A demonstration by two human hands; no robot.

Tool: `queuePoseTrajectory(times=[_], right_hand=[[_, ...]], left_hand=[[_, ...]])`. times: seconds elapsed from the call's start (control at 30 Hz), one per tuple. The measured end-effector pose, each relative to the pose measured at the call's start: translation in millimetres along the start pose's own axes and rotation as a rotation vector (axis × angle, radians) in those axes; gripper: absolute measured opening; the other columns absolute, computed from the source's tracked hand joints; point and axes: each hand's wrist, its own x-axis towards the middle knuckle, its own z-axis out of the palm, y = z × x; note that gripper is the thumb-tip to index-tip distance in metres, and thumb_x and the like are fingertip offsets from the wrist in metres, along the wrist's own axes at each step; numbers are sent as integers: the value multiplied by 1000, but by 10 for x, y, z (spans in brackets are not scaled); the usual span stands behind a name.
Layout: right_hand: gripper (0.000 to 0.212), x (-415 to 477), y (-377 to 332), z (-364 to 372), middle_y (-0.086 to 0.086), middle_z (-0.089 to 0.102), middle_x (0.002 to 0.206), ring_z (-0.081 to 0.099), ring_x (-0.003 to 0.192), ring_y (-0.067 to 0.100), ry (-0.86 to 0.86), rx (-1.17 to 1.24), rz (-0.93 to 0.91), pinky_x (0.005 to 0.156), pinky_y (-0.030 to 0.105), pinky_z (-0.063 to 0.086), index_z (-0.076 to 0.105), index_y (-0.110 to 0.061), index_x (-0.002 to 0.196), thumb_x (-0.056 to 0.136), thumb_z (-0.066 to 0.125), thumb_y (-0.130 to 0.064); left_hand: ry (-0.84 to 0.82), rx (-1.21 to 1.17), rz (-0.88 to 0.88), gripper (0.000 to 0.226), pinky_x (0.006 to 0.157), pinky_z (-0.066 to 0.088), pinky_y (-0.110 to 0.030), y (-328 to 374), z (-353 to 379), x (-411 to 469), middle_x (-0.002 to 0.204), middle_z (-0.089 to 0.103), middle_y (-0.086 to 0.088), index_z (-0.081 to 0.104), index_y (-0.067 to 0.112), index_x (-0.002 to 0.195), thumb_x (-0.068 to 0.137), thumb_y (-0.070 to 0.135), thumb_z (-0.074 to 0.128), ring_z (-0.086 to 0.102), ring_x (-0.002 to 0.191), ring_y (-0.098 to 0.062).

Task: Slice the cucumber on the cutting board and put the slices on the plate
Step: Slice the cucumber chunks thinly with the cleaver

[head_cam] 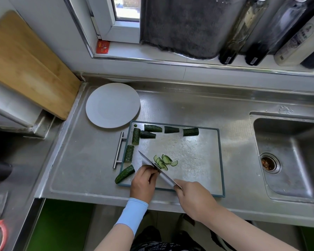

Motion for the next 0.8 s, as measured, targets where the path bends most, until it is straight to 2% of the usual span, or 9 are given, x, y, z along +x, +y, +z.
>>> queuePoseTrajectory(times=[0.13, 0.23, 0.33, 0.37, 0.47, 0.6, 0.63, 0.7, 0.8], right_hand=[[23, 186, -106, 42, -1, 55, 69, 52, 66, 22, -19, 9, 12, 63, 35, 41, 48, -29, 83, 103, 36, -27], [22, 293, -188, 37, -6, 52, 71, 49, 71, 20, -15, 16, 8, 67, 31, 41, 56, -33, 96, 103, 37, -27], [29, 338, -202, 30, 2, 62, 85, 50, 76, 21, -7, -10, 9, 70, 30, 42, 63, -28, 113, 102, 36, -29], [30, 342, -195, 30, 1, 61, 84, 49, 75, 20, -9, -4, 8, 70, 30, 41, 63, -26, 115, 102, 36, -29], [23, 309, -193, 3, -10, 47, 68, 44, 67, 16, -14, 18, -16, 64, 30, 38, 59, -29, 100, 103, 36, -28], [23, 219, -173, -23, -8, 51, 65, 46, 61, 14, -2, 7, -42, 61, 33, 39, 48, -33, 84, 104, 37, -30], [24, 191, -159, -27, -6, 52, 65, 46, 60, 14, 1, 8, -42, 59, 32, 39, 48, -32, 83, 104, 37, -31], [24, 124, -126, -45, -3, 57, 67, 48, 60, 16, 9, 12, -45, 59, 32, 39, 52, -28, 86, 105, 37, -32], [26, 28, -60, -70, -1, 56, 68, 45, 59, 14, -3, 8, -49, 59, 32, 38, 51, -24, 85, 106, 36, -32]], left_hand=[[-5, 19, -5, 11, 76, 43, -11, 6, 3, -15, 88, 63, 1, 70, 8, 82, 86, 17, 63, 60, 82, -12], [-13, 16, -17, 13, 78, 39, -7, 19, -7, -14, 88, 63, 1, 70, 8, 81, 86, 17, 62, 60, 82, -11], [-12, 17, -4, 2, 79, 38, -6, 15, -5, -11, 89, 63, 1, 70, 8, 82, 83, 9, 68, 60, 84, -11], [-15, 16, -10, 4, 79, 38, -6, 13, -3, -10, 90, 63, 1, 70, 8, 82, 80, 4, 72, 60, 84, -11], [-26, 20, -19, 13, 79, 38, -6, 4, 3, -15, 90, 63, 1, 71, 8, 82, 76, -1, 77, 60, 84, -12], [-10, 12, -18, 6, 75, 40, -9, 2, 8, -17, 89, 63, 1, 71, 9, 83, 80, 6, 75, 59, 82, -12], [-5, 5, -18, 3, 75, 42, -11, -6, 13, -18, 89, 63, 1, 71, 9, 84, 82, 11, 72, 60, 82, -12], [1, -4, -39, 11, 73, 46, -16, -24, 26, -25, 90, 62, 2, 72, 10, 85, 86, 20, 66, 60, 83, -12], [9, -9, -50, 14, 72, 48, -19, -26, 28, -24, 90, 62, 2, 72, 11, 85, 85, 23, 65, 60, 82, -12]])
